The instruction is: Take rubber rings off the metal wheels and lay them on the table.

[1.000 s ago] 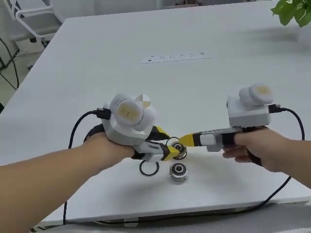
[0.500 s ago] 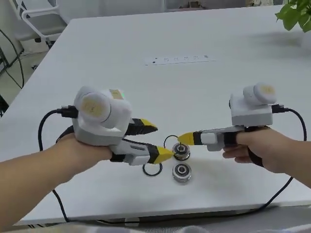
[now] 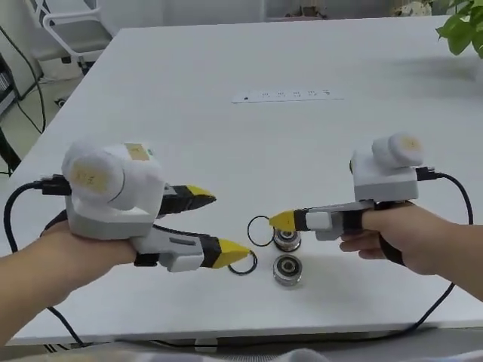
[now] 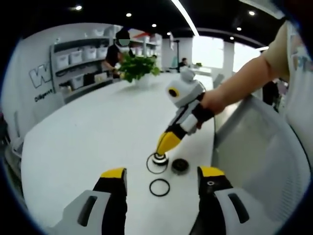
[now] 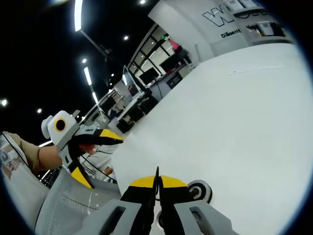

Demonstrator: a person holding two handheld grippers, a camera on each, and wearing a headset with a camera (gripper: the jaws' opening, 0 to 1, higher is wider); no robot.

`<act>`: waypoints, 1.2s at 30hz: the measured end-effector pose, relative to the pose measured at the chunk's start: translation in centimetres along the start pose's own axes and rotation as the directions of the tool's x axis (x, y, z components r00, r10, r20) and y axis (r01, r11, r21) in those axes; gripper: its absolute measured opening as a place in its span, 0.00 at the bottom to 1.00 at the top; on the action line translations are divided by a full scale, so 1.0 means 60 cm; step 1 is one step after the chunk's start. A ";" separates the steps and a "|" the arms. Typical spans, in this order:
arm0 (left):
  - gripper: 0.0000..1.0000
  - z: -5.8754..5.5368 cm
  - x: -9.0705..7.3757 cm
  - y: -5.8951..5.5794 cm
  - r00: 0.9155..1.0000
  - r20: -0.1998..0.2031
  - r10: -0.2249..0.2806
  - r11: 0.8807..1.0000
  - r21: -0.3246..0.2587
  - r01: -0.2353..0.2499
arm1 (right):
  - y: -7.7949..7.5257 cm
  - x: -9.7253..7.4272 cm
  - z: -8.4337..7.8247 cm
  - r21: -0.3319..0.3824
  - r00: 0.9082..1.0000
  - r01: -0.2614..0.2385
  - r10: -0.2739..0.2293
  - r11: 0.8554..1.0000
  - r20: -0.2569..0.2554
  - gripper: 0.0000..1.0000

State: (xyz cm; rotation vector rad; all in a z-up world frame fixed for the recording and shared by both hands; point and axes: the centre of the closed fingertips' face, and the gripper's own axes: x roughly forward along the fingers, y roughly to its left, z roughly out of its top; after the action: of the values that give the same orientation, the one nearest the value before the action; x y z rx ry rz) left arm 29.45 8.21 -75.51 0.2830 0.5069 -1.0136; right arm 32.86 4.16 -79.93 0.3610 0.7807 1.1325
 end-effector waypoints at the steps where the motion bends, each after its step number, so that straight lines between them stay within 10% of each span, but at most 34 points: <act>1: 0.60 -0.003 -0.004 0.000 1.000 0.001 0.003 1.000 -0.015 -0.003 | 0.001 0.002 -0.001 0.000 1.000 -0.003 0.003 1.000 -0.003 0.00; 36: 0.72 -0.046 -0.062 0.009 0.997 -0.005 0.078 0.993 -0.089 -0.078 | -0.003 0.065 -0.056 0.014 0.992 -0.009 0.011 1.000 -0.129 0.00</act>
State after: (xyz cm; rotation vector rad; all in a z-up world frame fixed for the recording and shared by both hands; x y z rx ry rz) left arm 27.60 12.48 -75.92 0.2223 0.5367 -0.9122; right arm 31.36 7.25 -83.79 0.3056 0.9013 1.1688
